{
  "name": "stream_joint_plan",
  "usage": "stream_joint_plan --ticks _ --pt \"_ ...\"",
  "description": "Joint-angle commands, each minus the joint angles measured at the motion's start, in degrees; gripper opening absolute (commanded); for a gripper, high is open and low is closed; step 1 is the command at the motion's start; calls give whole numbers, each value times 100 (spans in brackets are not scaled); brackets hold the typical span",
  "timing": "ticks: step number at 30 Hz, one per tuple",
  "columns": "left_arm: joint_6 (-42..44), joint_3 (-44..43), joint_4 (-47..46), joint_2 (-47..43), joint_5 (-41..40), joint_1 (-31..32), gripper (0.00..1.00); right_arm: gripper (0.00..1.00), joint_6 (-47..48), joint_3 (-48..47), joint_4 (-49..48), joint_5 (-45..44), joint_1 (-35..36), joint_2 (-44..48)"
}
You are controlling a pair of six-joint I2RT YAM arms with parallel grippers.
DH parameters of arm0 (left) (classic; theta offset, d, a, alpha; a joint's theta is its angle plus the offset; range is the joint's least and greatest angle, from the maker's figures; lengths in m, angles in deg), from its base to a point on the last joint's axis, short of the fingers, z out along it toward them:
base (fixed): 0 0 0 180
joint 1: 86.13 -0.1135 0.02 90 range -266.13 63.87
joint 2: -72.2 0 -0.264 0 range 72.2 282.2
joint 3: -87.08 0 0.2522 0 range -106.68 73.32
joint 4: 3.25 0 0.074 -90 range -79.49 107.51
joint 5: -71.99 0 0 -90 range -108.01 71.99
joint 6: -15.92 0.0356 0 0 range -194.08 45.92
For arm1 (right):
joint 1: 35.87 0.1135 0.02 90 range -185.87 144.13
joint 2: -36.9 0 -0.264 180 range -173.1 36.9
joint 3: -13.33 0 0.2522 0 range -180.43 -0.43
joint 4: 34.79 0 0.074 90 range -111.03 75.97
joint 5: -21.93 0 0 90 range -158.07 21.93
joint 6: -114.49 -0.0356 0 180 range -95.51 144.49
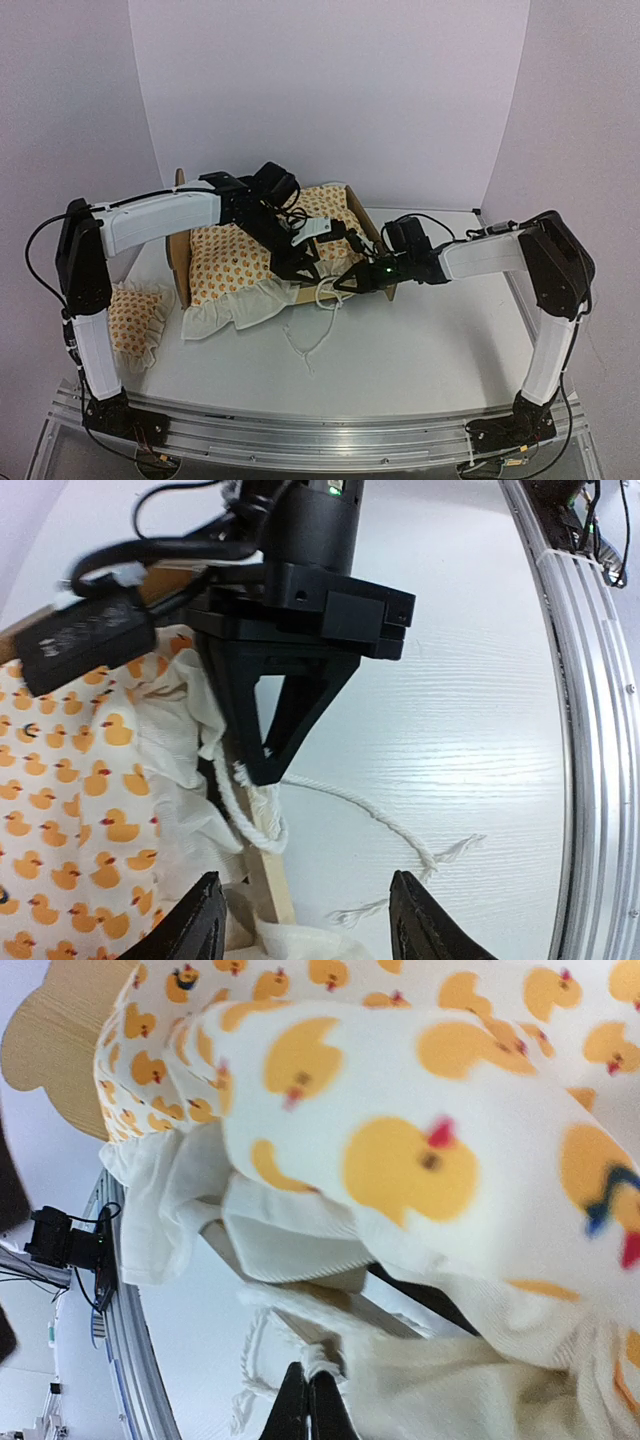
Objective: Set up the pet bed
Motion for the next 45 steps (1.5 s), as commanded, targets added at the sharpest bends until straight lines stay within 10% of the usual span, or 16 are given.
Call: stream_joint_plan --ticks 1,16,26,32,38,45 --pt "32 386 -577 -438 -565 -330 52 0 60 265 421 -216 -136 246" --pt "3174 1763 -2317 -419 -2326 1153 45 0 57 28 436 38 -195 280" --pt "-1340 1110 -2354 -532 -2606 1124 17 0 113 118 434 -24 -189 470" --pt "-2614 1089 -1841 -417 -2602 787 37 0 129 99 442 -36 -187 502" --pt "-1076 1969 -1789 -720 -2816 535 67 0 165 154 442 -27 -189 528" --pt "-463 1710 -1724 -142 -2909 325 69 0 135 45 442 38 -191 451"
